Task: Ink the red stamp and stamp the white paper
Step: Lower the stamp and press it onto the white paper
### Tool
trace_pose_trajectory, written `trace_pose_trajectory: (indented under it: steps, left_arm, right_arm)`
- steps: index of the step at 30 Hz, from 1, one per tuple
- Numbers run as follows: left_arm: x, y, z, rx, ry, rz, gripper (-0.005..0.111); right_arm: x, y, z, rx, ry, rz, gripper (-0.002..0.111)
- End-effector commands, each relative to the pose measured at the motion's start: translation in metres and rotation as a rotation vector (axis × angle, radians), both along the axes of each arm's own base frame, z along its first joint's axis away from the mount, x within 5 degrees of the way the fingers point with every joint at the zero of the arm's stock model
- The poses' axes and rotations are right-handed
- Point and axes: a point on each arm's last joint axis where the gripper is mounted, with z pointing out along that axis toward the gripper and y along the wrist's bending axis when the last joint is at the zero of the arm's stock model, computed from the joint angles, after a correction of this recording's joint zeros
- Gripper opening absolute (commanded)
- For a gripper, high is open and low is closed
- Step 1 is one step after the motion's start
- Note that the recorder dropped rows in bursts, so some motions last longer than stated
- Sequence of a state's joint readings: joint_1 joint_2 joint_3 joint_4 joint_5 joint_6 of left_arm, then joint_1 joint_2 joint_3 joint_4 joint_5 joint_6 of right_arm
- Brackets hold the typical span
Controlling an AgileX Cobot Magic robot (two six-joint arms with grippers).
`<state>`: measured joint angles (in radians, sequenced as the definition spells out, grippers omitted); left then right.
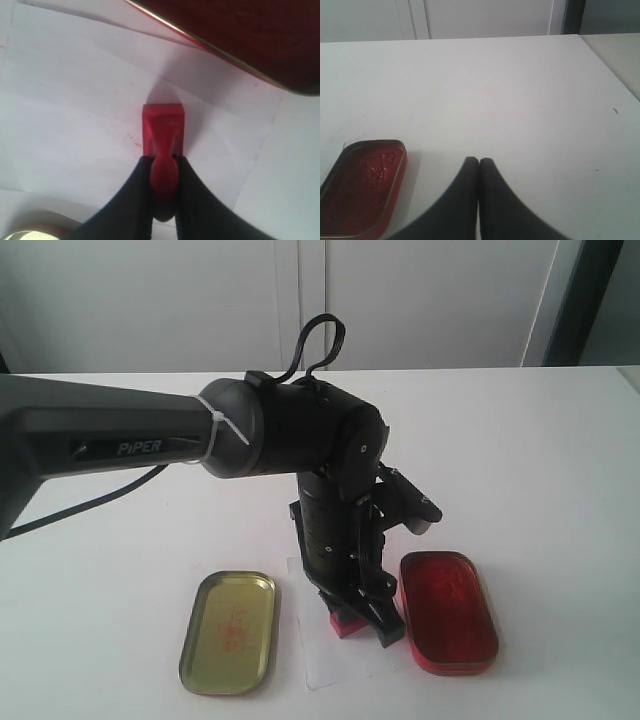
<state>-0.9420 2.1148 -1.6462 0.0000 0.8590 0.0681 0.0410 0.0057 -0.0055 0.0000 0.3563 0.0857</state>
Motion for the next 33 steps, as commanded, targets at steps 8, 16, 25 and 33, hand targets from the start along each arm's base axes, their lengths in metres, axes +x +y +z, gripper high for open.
trace_pose_trajectory:
  steps: [8,16,25,33]
  left_arm:
    - [-0.01,0.002,-0.005,0.049,0.056,-0.007,0.0]
    - [-0.009,0.003,-0.001,0.041,0.043,-0.01,0.0]
    - [-0.005,0.004,0.004,0.035,-0.011,-0.024,0.0]
    - [-0.003,0.002,0.015,0.01,-0.044,-0.029,0.0]
  right_arm:
    - [0.0,0.0,0.0,-0.007,-0.016,-0.003,0.0]
    - [0.0,0.0,0.0,-0.007,-0.016,-0.003,0.0]
    - [0.0,0.0,0.0,-0.007,-0.016,-0.003,0.0]
    - [0.0,0.0,0.0,-0.007,-0.016,-0.003,0.0]
